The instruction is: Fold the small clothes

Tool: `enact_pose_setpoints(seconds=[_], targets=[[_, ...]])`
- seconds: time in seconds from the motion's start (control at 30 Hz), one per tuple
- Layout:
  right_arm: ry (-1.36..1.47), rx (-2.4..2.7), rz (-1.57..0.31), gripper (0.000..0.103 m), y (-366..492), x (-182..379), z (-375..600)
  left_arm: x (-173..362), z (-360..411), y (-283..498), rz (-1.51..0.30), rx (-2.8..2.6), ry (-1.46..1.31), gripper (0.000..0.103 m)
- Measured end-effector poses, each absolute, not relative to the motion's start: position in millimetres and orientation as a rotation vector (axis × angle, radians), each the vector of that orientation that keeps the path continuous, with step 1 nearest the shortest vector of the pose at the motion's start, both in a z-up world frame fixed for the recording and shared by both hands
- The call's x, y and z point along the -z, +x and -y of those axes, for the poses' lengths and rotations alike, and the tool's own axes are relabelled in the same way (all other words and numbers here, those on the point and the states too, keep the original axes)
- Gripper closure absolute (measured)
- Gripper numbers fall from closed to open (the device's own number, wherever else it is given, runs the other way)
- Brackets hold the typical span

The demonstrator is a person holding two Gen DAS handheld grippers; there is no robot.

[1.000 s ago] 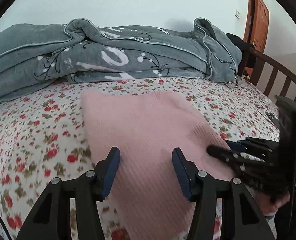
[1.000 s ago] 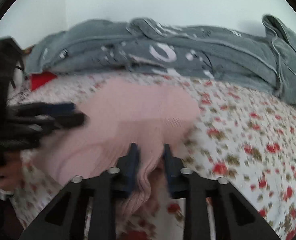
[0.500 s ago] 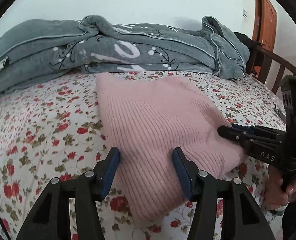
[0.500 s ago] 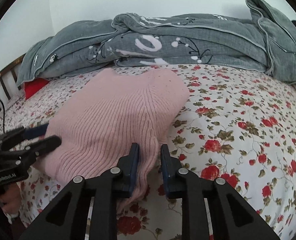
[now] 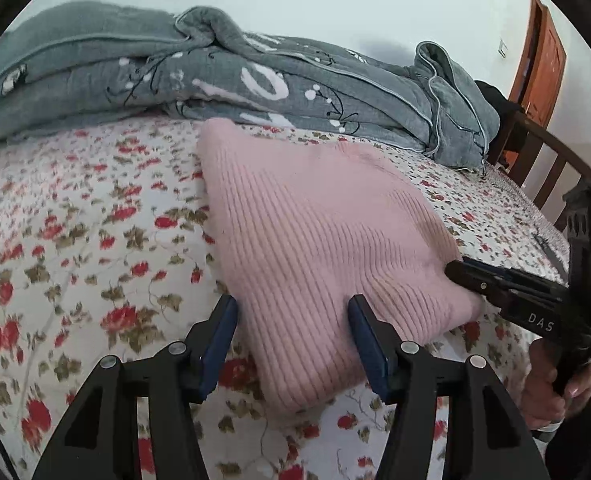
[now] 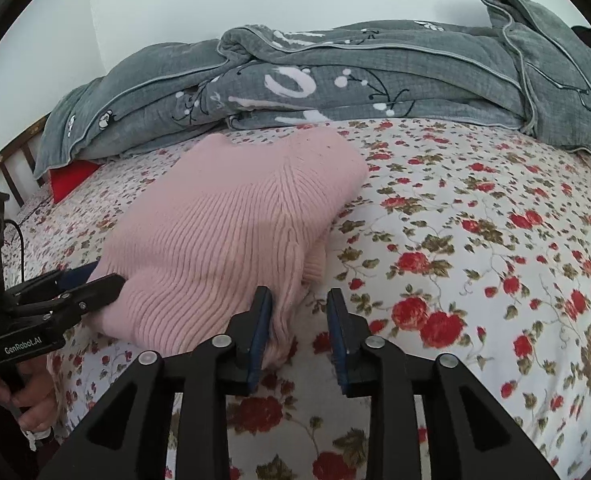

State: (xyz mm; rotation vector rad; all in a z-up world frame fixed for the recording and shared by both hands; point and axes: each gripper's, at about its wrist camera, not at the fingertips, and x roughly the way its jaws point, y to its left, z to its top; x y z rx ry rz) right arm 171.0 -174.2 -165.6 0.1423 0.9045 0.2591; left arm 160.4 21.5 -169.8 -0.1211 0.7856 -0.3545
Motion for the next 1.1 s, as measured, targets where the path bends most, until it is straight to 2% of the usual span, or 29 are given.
enact_pose_setpoints(seconds=[0.47, 0.67, 0.73, 0.87, 0.93, 1.1], targets=[[0.182, -0.19, -0.945, 0.071, 143, 134, 187, 143, -31, 122, -0.808, 0.291, -0.089, 0.048], [0.182, -0.125, -0.915, 0.052, 121, 96, 196, 114, -33, 96, -0.796, 0.257, -0.118, 0.048], [0.141, -0.101, -0.916, 0.041, 112, 82, 194, 101, -31, 85, -0.783, 0.238, -0.113, 0.048], [0.114, -0.093, -0.9, 0.035, 90, 54, 190, 76, -21, 65, -0.768, 0.197, -0.077, 0.046], [0.112, -0.077, -0.895, 0.021, 82, 43, 191, 64, -18, 55, -0.753, 0.172, -0.063, 0.043], [0.078, -0.088, -0.868, 0.006, 61, 23, 189, 43, -11, 37, -0.735, 0.164, -0.051, 0.03]])
